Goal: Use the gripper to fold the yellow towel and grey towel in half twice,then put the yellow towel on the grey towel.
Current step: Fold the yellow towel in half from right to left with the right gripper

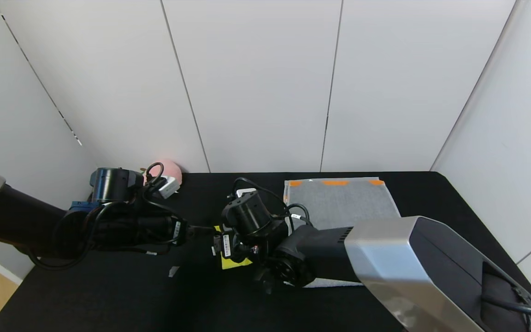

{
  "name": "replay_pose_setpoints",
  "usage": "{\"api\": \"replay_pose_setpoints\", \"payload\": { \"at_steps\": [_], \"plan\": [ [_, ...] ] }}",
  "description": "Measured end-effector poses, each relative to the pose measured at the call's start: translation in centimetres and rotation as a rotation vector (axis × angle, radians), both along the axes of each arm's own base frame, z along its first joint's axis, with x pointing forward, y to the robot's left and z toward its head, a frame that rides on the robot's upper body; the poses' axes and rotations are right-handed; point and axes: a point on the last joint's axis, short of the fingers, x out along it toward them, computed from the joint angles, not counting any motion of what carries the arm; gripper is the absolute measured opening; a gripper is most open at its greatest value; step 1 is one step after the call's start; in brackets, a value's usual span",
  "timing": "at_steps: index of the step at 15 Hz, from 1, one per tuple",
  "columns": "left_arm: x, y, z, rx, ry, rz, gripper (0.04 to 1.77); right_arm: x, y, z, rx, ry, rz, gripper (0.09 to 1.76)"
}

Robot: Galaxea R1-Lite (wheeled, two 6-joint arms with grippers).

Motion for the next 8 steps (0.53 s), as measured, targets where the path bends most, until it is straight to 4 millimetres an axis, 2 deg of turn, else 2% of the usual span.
{"api": "replay_pose_setpoints", "payload": {
  "at_steps": [4, 8],
  "plan": [
    [0.0, 0.0, 0.0, -0.001, 0.001, -0.001, 1.72, -2.0, 1.7, -0.2, -0.01, -0.003, 0.049, 1.7],
    [-0.2, -0.1, 0.1, -0.001, 0.0, -0.004, 1.72, -2.5, 2.3, -1.5, -0.049, -0.004, 0.078, 1.7]
  ]
}}
